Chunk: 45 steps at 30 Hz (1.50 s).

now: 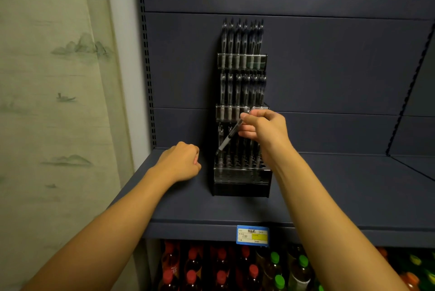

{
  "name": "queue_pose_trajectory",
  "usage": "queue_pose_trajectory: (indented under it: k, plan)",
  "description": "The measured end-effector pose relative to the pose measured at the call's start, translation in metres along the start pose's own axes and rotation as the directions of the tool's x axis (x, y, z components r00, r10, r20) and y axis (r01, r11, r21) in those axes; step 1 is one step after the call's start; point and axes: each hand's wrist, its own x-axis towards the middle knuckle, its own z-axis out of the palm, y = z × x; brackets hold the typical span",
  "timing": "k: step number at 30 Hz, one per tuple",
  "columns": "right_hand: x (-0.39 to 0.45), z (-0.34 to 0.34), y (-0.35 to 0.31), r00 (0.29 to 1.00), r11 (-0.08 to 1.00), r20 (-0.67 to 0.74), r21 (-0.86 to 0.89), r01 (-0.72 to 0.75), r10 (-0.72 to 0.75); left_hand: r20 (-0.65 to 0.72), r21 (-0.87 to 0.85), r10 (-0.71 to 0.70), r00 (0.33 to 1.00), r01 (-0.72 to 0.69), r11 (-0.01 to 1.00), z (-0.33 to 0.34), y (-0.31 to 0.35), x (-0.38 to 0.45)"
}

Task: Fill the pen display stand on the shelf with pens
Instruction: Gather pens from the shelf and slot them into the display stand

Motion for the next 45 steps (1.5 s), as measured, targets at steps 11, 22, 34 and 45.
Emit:
queue_pose_trajectory:
  k: [11, 22, 34, 45]
  plan:
    - [0.011, 0.006, 0.003, 0.965, 0.835, 0.049, -0.491, 0.248, -0.258, 0.036, 0.111, 0.01, 0.999, -0.014, 0.994, 0.001, 0.005, 0.005]
    - [0.011, 0.011, 0.02, 0.952, 0.646, 0.179, -0.702, 0.3, -0.248, 0.046, 0.191, 0.06, 0.997, -0.067, 0.979, 0.003, 0.003, 0.0]
    - [0.006, 0.013, 0.04, 0.971, 0.48, 0.187, -0.845, 0.237, -0.15, 0.071, 0.127, 0.082, 0.994, -0.091, 0.988, 0.001, 0.001, -0.007]
    - [-0.022, -0.011, 0.032, 0.951, 0.315, 0.203, -0.91, 0.271, -0.231, 0.003, 0.082, 0.156, 0.988, -0.156, 0.984, -0.013, 0.001, -0.006]
